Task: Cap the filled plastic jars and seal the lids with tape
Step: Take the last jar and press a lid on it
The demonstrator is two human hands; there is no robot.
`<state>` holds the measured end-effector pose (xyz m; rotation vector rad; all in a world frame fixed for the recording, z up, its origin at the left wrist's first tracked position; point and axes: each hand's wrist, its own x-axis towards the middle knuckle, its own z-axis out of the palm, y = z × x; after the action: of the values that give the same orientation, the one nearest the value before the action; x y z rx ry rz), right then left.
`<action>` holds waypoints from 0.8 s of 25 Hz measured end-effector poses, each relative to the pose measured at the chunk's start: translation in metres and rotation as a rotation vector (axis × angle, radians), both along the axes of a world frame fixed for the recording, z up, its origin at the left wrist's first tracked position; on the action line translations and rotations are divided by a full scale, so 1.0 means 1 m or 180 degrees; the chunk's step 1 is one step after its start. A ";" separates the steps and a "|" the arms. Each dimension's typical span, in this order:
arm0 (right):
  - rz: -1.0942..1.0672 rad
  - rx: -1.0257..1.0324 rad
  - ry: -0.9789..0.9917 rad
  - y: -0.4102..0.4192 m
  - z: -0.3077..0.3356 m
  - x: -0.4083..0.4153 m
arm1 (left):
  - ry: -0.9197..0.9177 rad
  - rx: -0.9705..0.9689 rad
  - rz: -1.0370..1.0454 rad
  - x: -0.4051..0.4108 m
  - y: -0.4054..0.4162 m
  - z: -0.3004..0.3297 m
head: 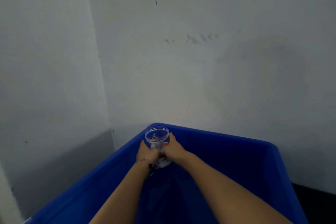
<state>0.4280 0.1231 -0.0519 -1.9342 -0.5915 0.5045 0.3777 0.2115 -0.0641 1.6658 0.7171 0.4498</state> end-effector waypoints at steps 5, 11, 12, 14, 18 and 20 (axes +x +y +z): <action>-0.0147 0.0326 -0.0406 -0.055 0.041 -0.064 | -0.0582 0.0992 -0.0009 -0.044 -0.032 0.036; -0.0789 0.0822 -0.1282 -0.198 0.078 -0.189 | -0.1046 0.1500 -0.0644 -0.132 -0.152 0.101; -0.0974 0.0873 -0.1420 -0.227 0.083 -0.206 | -0.1046 0.1489 -0.0778 -0.146 -0.179 0.107; -0.1304 0.0993 -0.1487 -0.271 0.083 -0.221 | -0.1054 0.1236 -0.1027 -0.164 -0.221 0.107; -0.1767 0.0281 -0.1250 -0.365 0.059 -0.245 | -0.0686 0.0719 -0.1881 -0.194 -0.317 0.077; -0.1928 -0.0148 -0.0936 -0.397 0.032 -0.245 | -0.0400 0.0712 -0.2312 -0.201 -0.343 0.059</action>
<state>0.1826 -0.2741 -0.0196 -2.1199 -0.1489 -0.1525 0.1763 -0.1317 -0.0048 1.9486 -0.0603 0.1094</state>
